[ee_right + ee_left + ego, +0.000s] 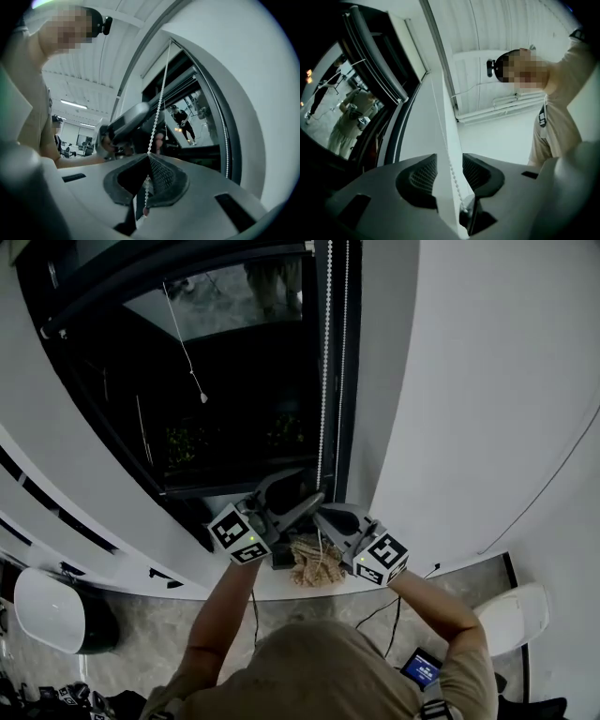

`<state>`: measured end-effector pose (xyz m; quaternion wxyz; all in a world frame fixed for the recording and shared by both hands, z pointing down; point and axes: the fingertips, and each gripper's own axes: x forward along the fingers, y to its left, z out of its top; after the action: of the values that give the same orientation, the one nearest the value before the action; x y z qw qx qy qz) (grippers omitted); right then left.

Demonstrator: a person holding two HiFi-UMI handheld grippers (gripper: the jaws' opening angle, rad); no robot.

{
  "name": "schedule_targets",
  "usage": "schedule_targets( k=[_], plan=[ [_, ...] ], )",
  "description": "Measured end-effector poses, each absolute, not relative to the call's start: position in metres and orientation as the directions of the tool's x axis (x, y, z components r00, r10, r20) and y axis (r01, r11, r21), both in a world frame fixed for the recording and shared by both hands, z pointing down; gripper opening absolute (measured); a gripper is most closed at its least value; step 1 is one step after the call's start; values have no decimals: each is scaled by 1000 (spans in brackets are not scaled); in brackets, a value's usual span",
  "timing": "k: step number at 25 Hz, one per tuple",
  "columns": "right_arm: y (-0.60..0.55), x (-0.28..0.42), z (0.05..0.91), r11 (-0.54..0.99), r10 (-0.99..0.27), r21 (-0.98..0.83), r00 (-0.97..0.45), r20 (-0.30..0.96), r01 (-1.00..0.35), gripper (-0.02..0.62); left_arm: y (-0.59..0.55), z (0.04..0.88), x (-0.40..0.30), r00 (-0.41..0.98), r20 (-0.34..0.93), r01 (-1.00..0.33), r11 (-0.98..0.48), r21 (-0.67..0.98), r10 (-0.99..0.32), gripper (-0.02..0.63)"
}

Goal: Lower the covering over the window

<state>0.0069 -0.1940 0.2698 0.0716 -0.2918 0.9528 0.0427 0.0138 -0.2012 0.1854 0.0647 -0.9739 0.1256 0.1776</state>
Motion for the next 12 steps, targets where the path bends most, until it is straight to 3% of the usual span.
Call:
schedule_targets(
  k=[1,2,4,6,7,10,12],
  plan=[
    [-191,3,269,829,-543,57,-825,-159,-556,9,-205,183,23,913,-338,-272,-959,-81,-231,144],
    [-189,1,268,829,-538,77,-827,-162,-555,9,-207,183,28,915,-327,-275,-959,-72,-238,29],
    [-182,5,261,816,-538,115,-817,-206,-567,12,-206,187,27,909,-336,-279,-959,-48,-247,24],
    [-179,20,242,802,-544,91,-784,-298,-590,207,-202,198,23,910,-320,-296,-954,-53,-264,23],
    [-180,27,229,799,-543,78,-771,-332,-596,227,-201,206,24,915,-302,-296,-954,-53,-267,23],
    [-191,24,199,800,-515,146,-791,-330,-581,225,-205,220,21,921,-287,-278,-960,-12,-263,23],
    [-194,18,188,818,-481,162,-811,-332,-551,161,-201,230,20,930,-260,-277,-960,-31,-260,23]
  ],
)
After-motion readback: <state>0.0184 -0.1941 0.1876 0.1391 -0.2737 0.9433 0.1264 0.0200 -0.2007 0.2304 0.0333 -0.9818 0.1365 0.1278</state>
